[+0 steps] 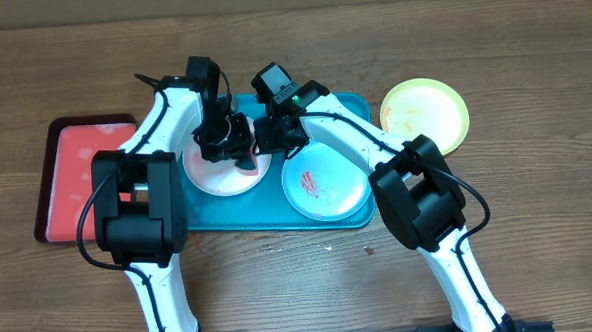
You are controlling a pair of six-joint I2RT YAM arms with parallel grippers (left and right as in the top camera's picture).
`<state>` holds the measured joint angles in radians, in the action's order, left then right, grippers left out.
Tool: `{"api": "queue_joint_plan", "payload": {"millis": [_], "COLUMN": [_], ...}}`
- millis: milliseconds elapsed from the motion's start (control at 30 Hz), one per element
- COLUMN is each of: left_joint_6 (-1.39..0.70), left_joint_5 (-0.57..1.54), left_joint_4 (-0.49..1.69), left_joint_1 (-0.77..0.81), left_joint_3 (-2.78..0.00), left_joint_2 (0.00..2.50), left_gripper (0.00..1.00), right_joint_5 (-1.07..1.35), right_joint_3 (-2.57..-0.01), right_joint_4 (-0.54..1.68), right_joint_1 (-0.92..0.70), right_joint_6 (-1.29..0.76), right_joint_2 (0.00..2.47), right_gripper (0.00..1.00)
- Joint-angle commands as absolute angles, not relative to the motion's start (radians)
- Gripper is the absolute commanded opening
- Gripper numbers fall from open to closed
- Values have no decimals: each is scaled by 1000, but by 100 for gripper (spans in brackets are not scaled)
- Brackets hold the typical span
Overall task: Clean dirty plates on tray and stack at the side
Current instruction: 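Scrub the white plate with the sponge while the right gripper holds it, then lift the white plate with the right gripper and stack it on the yellow plate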
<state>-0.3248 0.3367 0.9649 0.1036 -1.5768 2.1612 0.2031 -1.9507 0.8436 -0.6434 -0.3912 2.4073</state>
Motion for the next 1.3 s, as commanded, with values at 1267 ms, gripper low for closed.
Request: {"api": "queue_joint_plan", "payload": {"millis": [1267], "left_joint_6": [-390], "left_joint_5": [189], "left_joint_4": [1314], "left_joint_1": [-528], "left_joint_3": [-1841], "left_joint_2": [1905], "left_gripper": [4], "right_joint_5": [-1037], "right_joint_3": [-2346], "right_joint_4": [1155], "right_joint_1": [-928], "right_joint_6": [2], "right_joint_2": [2276], "right_gripper": [4]}}
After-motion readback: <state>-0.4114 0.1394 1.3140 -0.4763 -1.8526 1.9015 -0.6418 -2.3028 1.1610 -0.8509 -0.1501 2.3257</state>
